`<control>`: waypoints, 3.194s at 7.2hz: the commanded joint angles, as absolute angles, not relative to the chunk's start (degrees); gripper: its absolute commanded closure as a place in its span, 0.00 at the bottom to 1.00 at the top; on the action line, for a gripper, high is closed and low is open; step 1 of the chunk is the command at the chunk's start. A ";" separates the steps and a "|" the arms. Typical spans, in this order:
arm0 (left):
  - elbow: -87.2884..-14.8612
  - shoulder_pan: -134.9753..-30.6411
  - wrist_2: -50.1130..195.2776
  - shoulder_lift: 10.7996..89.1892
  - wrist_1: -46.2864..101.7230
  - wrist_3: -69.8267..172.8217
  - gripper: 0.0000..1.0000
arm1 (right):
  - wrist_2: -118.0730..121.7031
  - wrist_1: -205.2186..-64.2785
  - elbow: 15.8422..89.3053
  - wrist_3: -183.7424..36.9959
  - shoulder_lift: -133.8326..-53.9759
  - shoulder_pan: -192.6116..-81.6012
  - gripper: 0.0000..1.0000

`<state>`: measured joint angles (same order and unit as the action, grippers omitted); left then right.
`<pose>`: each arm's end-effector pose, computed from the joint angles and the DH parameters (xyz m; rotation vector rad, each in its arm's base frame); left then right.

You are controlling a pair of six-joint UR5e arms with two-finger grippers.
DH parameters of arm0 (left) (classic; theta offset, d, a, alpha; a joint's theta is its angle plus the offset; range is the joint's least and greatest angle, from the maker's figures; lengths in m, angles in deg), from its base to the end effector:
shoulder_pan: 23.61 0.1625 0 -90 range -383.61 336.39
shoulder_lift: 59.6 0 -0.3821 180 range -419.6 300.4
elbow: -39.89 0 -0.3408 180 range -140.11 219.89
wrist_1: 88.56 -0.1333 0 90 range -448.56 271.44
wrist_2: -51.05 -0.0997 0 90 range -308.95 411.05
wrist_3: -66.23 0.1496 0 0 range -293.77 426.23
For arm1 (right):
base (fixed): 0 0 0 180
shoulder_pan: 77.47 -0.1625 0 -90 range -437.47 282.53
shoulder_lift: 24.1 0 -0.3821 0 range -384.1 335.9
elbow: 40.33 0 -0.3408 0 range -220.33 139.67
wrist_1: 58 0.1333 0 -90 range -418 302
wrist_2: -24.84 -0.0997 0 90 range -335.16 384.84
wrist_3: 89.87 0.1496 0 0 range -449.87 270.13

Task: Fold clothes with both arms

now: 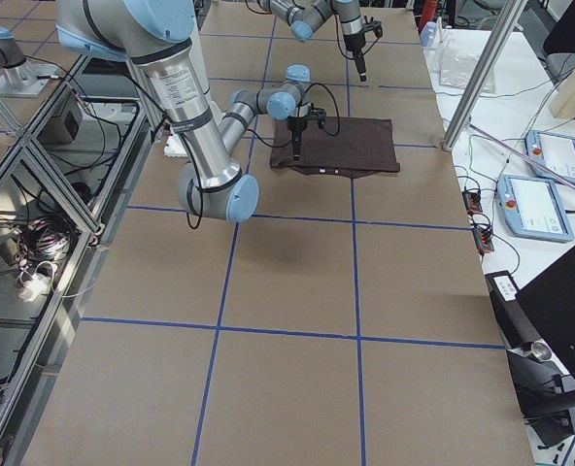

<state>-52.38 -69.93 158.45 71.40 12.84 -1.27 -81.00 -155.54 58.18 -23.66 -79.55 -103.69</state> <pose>0.4007 -0.5478 0.2185 0.3042 0.9408 -0.2366 -0.5247 -0.3615 0.3037 0.0179 -0.6711 -0.0449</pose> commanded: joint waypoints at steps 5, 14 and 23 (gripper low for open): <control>-52.39 -69.93 158.45 71.36 12.95 -1.27 0.00 | -82.21 -157.49 57.75 -23.60 -81.93 -101.20 0.00; -52.48 -69.93 158.54 71.36 13.83 -1.45 0.00 | -82.39 -158.28 68.81 -29.65 -96.16 -106.64 0.00; -52.83 -69.84 158.54 71.36 13.65 -1.71 0.00 | -84.06 -157.49 53.29 -35.11 -78.07 -113.86 0.00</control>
